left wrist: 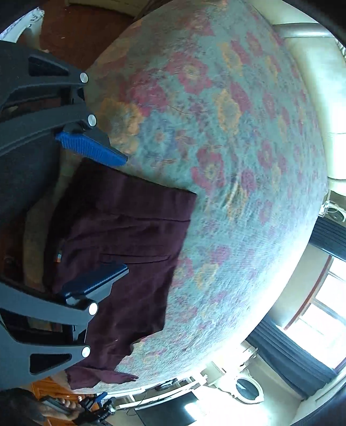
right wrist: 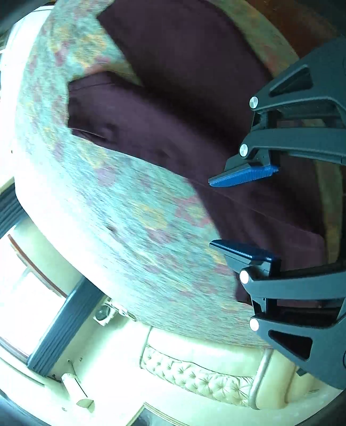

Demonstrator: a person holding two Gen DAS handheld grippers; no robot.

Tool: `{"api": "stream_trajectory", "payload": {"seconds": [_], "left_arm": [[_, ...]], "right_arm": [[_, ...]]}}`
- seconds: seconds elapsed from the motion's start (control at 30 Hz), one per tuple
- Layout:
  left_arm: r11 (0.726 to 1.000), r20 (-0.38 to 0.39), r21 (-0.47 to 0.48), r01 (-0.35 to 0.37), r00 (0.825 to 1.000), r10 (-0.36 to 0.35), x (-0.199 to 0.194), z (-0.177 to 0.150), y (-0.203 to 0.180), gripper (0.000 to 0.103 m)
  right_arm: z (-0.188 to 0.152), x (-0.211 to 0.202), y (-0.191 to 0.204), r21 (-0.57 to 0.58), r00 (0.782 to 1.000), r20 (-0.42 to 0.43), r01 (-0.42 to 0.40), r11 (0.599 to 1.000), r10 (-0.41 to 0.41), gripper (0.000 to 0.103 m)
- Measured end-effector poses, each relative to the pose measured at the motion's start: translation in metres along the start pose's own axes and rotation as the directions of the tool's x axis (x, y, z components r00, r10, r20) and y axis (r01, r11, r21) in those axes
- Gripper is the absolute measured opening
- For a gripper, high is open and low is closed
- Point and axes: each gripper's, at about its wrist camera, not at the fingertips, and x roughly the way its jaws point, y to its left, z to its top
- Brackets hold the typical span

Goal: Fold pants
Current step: 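Lay the folded pants down and open both grippers, then grasp the pant leg hem with the right gripper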

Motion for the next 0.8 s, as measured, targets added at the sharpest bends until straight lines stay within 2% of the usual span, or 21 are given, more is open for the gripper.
{"api": "stream_trajectory", "payload": {"seconds": [0.03,0.1,0.17,0.23,0.37,0.63,0.67,0.73,0.8], "left_arm": [[1.000,0.011,0.009,-0.012,1.000,0.012,0.007,0.006,-0.008,0.078],[0.999,0.001,0.023,-0.026,1.000,0.026,0.023,0.015,-0.019,0.078],[1.000,-0.031,-0.003,-0.020,0.999,0.019,0.043,0.017,-0.028,0.078],[1.000,-0.068,-0.024,0.006,0.998,-0.008,0.055,0.017,-0.030,0.078],[1.000,-0.094,-0.020,-0.009,0.996,0.007,0.070,0.013,-0.037,0.078],[0.999,-0.096,-0.054,0.001,0.995,-0.006,0.083,0.012,-0.031,0.084],[0.999,-0.092,-0.051,-0.003,0.996,-0.002,0.083,0.011,-0.032,0.084],[0.999,-0.085,-0.043,-0.013,0.996,0.009,0.084,0.010,-0.035,0.085],[0.999,-0.076,-0.026,-0.028,0.997,0.026,0.084,0.007,-0.038,0.086]], "right_arm": [[0.020,0.007,-0.004,-0.005,1.000,0.018,0.016,1.000,-0.016,0.042],[0.057,0.027,-0.009,-0.015,0.993,0.059,0.101,0.995,-0.100,0.042],[0.088,0.057,-0.019,-0.025,0.989,0.031,0.145,0.989,-0.145,0.042],[0.106,0.082,-0.037,0.020,0.979,0.008,0.204,0.979,-0.204,0.042],[0.113,0.123,-0.063,0.076,0.957,-0.029,0.291,0.954,-0.290,0.042],[0.124,0.152,-0.066,0.081,0.908,-0.041,0.420,0.904,-0.418,0.042],[0.124,0.152,-0.066,0.088,0.899,-0.039,0.437,0.895,-0.435,0.038],[0.123,0.152,-0.066,0.071,0.872,-0.037,0.489,0.869,-0.488,0.021],[0.122,0.147,-0.071,0.081,0.883,-0.037,0.469,0.879,-0.467,0.009]]}}
